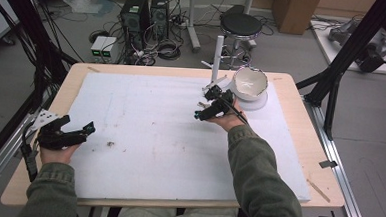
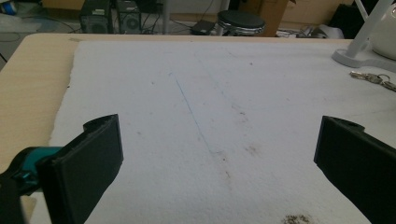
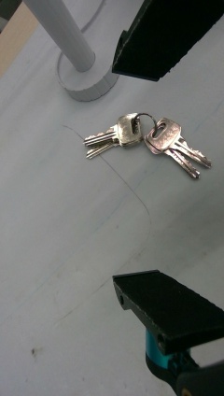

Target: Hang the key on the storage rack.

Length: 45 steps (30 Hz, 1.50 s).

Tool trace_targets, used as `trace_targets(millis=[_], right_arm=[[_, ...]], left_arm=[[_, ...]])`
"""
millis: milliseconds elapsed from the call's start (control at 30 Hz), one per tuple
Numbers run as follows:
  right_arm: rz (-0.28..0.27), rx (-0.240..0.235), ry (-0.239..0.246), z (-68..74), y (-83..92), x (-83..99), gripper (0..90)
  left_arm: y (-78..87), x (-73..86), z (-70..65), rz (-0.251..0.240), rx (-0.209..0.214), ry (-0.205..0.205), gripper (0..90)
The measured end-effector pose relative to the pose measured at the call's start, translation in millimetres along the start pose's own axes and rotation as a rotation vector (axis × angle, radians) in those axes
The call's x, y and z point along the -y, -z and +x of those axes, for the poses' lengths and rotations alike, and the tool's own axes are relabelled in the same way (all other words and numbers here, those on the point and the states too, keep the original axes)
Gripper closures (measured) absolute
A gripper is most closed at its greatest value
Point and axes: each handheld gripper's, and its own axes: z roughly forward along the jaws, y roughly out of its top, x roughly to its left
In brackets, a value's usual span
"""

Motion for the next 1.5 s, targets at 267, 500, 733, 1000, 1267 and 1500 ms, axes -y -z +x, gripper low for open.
trace_targets(millis=[267,500,733,1000,1267,1500], right_arm=[[0.034,-0.003,0.003,-7.5,-10.3,-12.1,0.8],[0.073,0.004,0.032,-10.5,-20.7,-22.6,0.8],[0.122,0.001,0.036,-16.0,-30.9,-32.5,0.8],[0.194,-0.017,0.039,-29.1,-47.3,-34.2,2.5],[0.249,-0.061,0.046,-36.2,-61.3,-27.3,15.5],[0.235,-0.067,0.073,-40.7,-66.9,-27.5,34.1]], left_arm=[[-0.9,0.3,0.5,-0.005,-0.008,0.002,1.7],[-1.5,0.4,0.4,-0.001,0.006,0.002,1.7],[-1.5,0.4,1.2,-0.004,0.002,0.006,1.7],[-3.1,0.3,1.9,-0.015,0.014,0.016,1.7],[-3.9,0.4,2.1,-0.021,0.016,0.012,1.7],[-4.3,0.4,2.1,-0.028,0.017,0.008,1.7]])
